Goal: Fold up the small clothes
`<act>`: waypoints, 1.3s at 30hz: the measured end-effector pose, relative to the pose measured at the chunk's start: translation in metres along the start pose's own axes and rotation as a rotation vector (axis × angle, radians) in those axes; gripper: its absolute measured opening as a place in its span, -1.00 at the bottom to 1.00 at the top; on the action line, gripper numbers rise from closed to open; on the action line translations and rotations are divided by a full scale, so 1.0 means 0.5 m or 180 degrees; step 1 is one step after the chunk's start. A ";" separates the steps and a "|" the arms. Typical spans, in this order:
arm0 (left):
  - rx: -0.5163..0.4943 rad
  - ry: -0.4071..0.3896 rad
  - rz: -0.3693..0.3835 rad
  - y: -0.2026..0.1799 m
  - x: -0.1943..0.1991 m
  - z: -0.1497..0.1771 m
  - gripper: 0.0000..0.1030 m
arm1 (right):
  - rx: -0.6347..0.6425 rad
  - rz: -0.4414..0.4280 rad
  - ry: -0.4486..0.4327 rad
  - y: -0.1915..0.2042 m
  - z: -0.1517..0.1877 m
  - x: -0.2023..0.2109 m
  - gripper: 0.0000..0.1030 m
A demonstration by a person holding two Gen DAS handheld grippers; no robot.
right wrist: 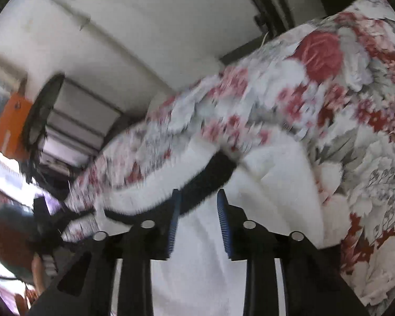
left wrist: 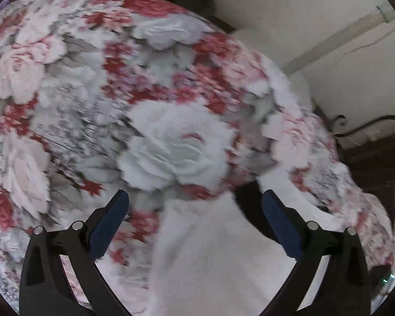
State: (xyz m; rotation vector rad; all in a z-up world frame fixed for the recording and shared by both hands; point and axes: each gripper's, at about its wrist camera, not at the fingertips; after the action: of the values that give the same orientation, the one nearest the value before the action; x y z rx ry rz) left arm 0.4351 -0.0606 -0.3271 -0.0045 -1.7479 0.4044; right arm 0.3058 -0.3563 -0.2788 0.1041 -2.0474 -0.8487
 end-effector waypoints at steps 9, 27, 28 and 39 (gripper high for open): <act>-0.0304 0.0057 -0.0599 -0.061 0.002 0.125 0.91 | 0.0180 0.0299 0.0063 0.053 0.056 0.082 -0.51; -0.0511 0.0555 -0.1279 0.009 -0.025 0.400 0.91 | 0.0013 0.0616 0.0861 -0.001 0.232 0.105 -0.60; -0.0514 0.0453 -0.1178 0.000 -0.004 0.413 0.91 | 0.0146 0.0625 0.0720 0.012 0.224 0.129 -0.52; -0.0362 0.0760 -0.1150 -0.007 -0.076 0.310 0.92 | 0.0396 0.0926 0.0609 0.015 0.178 0.066 -0.33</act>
State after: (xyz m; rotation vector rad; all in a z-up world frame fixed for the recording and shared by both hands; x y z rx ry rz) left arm 0.2969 -0.1138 -0.3871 0.1726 -1.4947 0.0369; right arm 0.2198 -0.3160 -0.2841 -0.0426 -1.8762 -0.5113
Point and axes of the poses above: each gripper's, at about its wrist camera, not at the fingertips, and x roughly against the way its jaws point, y to its left, z to its underside, and after that the axes turned 3 degrees about -z, right-handed
